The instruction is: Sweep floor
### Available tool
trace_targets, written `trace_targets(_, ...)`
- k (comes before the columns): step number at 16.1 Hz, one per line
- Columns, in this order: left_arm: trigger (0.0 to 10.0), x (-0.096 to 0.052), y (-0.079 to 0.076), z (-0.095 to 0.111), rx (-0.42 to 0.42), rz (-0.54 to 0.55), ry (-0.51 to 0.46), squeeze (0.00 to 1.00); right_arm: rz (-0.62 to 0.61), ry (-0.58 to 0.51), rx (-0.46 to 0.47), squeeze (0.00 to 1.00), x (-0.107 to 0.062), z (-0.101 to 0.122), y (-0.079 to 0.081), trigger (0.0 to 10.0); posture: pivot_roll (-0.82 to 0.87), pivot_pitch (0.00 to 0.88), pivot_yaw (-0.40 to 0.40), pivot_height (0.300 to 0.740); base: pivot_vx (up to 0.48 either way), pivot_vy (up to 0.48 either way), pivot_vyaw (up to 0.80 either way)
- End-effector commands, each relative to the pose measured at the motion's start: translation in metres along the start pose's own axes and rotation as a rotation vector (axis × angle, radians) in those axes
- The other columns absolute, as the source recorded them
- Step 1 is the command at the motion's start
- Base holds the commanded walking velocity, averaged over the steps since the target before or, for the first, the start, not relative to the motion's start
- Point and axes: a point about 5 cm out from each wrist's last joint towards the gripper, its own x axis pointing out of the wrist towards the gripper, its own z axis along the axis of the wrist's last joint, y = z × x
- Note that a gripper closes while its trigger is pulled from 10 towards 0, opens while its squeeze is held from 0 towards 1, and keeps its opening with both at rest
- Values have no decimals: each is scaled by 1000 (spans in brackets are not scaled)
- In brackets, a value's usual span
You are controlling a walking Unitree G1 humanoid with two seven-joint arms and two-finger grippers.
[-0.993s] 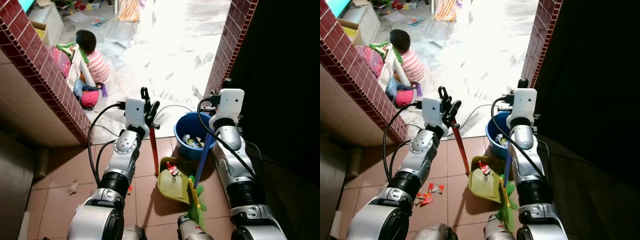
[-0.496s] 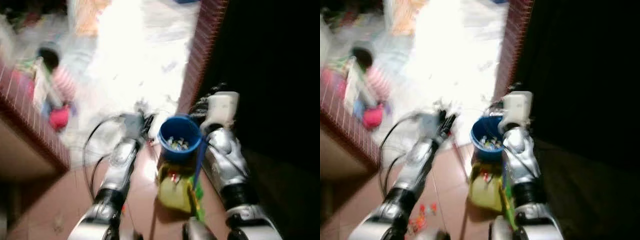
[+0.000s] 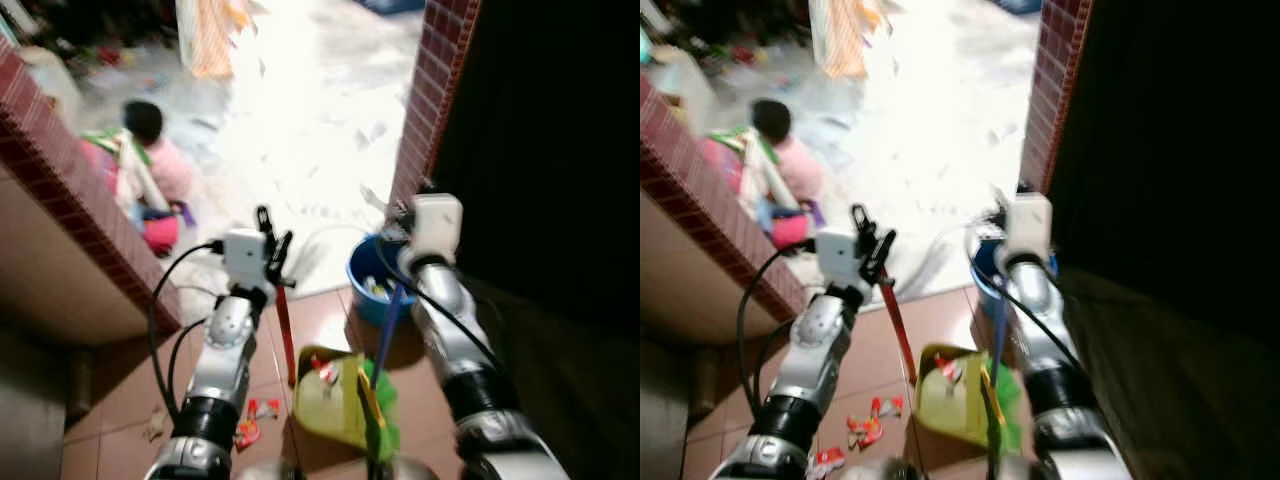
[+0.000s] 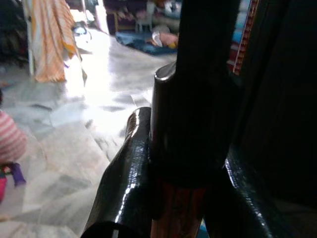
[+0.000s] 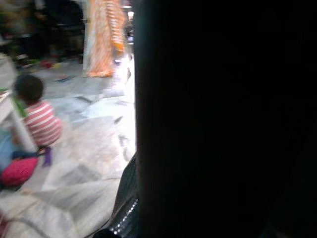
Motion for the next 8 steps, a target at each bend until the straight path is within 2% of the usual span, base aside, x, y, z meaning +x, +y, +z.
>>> trace_targets(1, 10000, 0, 2, 10, -12, 24, -57, 0, 45, -7, -17, 0, -2, 1, 6, 10000, -57, 0, 48, 740, 0, 0, 0)
trace_targets(2, 10000, -3, 6, 10, -8, 54, -65, 0, 65, 10, -32, 0, -5, -5, 7, 10000, -39, 0, 20, 740, 0, 0, 0)
trace_targets(4, 10000, -5, 8, 13, 6, 63, -74, 0, 98, 14, -52, 0, -7, -9, 11, 10000, -33, 0, 15, 740, 0, 0, 0)
trace_targets(6, 10000, -4, 7, 18, 13, 32, -90, 0, 108, -6, -62, 0, -5, -6, 14, 10000, -39, 0, 31, 740, 0, 0, 0)
trace_targets(8, 10000, -1, 3, 30, 23, -25, -129, 0, 84, -41, -83, 0, -3, 1, 10, 10000, -47, 0, 52, 740, 0, 0, 0)
